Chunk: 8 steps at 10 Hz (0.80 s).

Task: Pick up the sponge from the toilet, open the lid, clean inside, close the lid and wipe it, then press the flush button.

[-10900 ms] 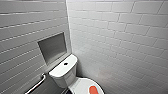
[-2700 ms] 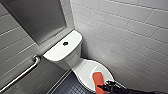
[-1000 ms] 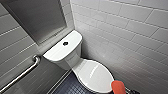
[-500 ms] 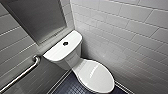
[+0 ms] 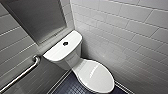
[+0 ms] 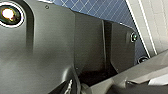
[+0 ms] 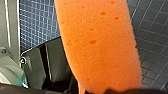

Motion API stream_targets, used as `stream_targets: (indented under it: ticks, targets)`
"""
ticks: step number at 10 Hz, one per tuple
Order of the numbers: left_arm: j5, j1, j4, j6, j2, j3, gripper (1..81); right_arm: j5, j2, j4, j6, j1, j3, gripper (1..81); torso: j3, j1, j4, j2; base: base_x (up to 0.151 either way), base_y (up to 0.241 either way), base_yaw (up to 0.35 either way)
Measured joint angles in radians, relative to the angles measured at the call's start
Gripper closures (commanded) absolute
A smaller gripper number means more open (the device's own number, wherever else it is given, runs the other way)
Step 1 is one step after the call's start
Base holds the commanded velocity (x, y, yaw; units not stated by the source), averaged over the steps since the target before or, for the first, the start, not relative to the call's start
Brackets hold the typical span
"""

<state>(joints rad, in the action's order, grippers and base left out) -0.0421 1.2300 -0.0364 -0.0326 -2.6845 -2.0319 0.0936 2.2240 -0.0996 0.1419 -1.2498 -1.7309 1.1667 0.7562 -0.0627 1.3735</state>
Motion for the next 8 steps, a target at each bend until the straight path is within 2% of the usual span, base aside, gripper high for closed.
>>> stream_targets:
  ticks: [3, 5, 8]
  targets:
    - [0.001, -0.043, 0.019, -0.008, 0.034, 0.076, 1.0, 0.057, 0.063, 0.039, -0.002, -0.089, -0.040, 81.1, 0.000, 0.000, 0.000, 0.000, -0.063, 0.000, 0.000]
    - [0.004, -0.044, 0.023, -0.010, 0.037, 0.096, 1.0, 0.073, 0.127, 0.067, -0.002, -0.150, -0.067, 81.1, 0.000, 0.000, 0.000, 0.000, 0.000, 0.000, 0.000]
    - [0.006, -0.047, 0.025, -0.011, 0.040, 0.103, 1.0, 0.092, 0.131, 0.079, -0.002, -0.141, -0.073, 81.1, 0.000, 0.000, 0.000, 0.000, 0.000, 0.000, 0.000]
